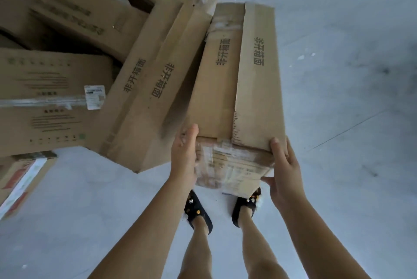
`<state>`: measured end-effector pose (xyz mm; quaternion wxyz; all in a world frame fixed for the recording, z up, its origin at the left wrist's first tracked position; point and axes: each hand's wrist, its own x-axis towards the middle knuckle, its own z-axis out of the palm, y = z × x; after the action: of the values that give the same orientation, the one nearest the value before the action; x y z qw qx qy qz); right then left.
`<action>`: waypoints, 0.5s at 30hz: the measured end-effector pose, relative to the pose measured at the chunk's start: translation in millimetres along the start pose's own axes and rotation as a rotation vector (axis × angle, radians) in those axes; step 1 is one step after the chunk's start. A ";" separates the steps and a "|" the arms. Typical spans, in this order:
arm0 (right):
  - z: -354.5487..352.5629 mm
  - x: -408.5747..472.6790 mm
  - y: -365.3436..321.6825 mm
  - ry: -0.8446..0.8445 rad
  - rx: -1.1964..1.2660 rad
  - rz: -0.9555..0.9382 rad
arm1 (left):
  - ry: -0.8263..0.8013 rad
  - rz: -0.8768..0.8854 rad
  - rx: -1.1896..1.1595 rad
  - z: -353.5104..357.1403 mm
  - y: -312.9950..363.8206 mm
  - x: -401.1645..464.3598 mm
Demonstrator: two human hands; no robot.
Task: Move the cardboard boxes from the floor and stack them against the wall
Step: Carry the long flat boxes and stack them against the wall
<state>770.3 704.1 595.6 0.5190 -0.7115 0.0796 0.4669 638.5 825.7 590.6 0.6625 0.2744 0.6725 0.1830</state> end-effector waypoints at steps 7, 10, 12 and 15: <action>-22.3 -88.0 -63.5 0.045 0.069 -0.127 | -0.006 -0.028 0.043 -2.4 39.3 -103.4; -41.0 -128.7 -77.4 0.055 0.058 -0.159 | -0.019 -0.041 -0.030 -11.4 37.1 -158.5; -52.3 -152.8 -83.3 0.042 0.027 -0.190 | -0.036 -0.038 -0.072 -16.0 32.7 -189.9; -68.4 -181.5 -84.3 -0.008 -0.009 -0.243 | -0.036 -0.040 -0.130 -22.1 23.7 -227.0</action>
<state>760.5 618.9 789.0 0.5689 -0.7164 -0.0114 0.4037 613.1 708.0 785.7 0.6946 0.2205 0.6524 0.2080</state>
